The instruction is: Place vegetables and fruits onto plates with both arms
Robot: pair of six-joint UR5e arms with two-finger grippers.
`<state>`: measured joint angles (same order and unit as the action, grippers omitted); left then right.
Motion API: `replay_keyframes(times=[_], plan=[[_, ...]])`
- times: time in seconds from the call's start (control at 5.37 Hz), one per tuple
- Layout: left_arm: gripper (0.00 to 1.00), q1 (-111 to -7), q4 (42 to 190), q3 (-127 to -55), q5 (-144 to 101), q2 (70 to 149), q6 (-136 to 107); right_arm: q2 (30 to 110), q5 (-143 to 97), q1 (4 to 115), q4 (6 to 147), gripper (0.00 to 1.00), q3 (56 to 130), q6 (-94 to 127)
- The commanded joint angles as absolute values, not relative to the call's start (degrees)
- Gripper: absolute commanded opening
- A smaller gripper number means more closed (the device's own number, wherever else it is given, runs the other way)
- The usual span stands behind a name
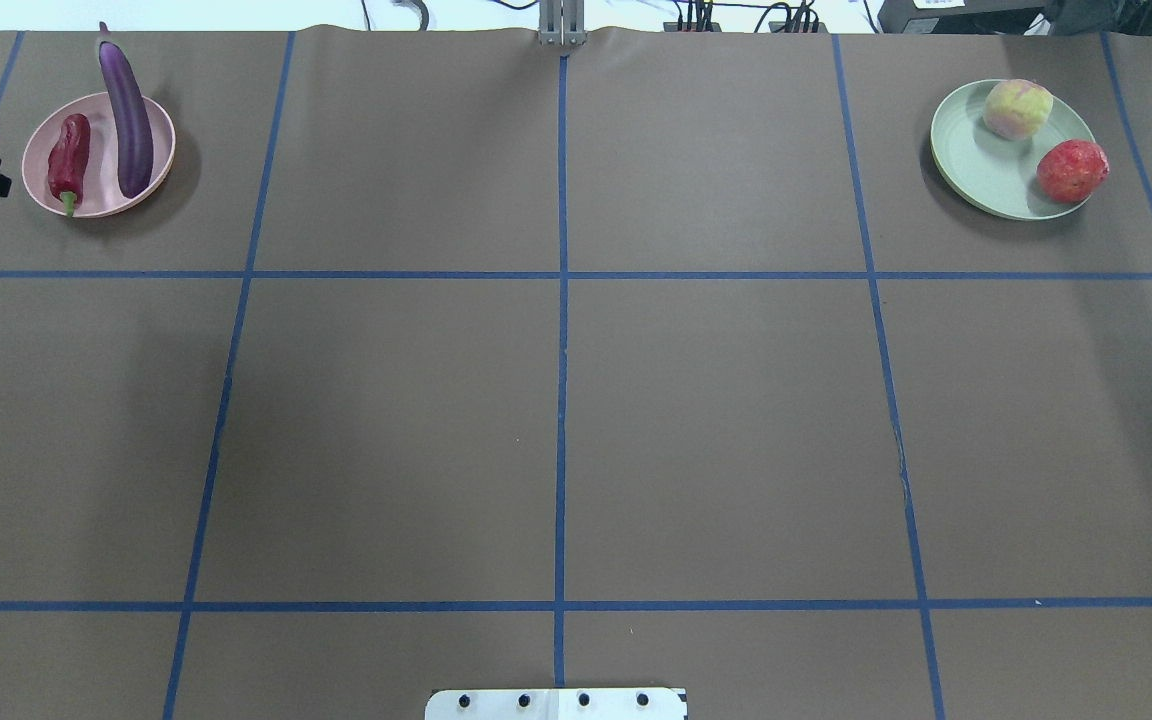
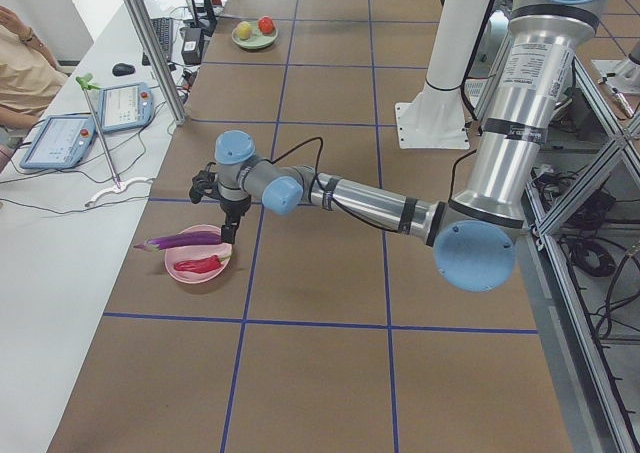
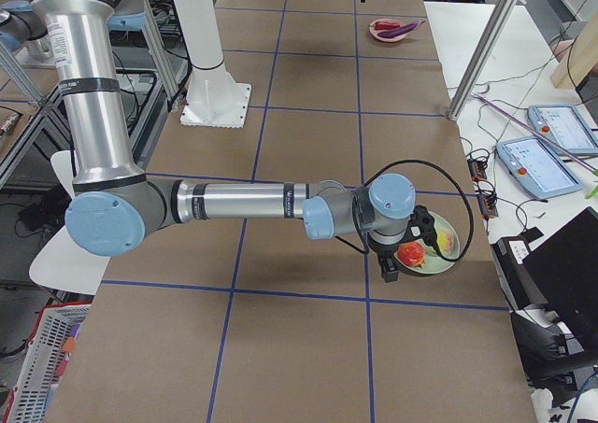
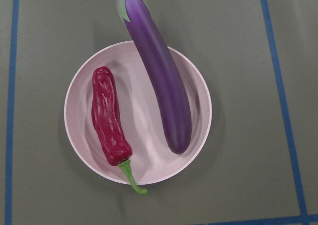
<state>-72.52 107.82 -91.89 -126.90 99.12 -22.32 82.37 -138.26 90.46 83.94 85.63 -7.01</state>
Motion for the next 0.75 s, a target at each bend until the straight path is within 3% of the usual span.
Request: replay_keyframes(times=[0.0, 0.56], plan=[[1.00, -73.9, 107.6, -94.8, -127.7, 92.0, -15.9, 85.9, -138.5, 93.7, 90.5, 1.00, 88.2, -17.2], [1.00, -76.5, 103.1, -97.8, -131.9, 87.9, -15.5, 87.7, -135.2, 93.5, 90.5, 1.00, 88.7, -18.8]])
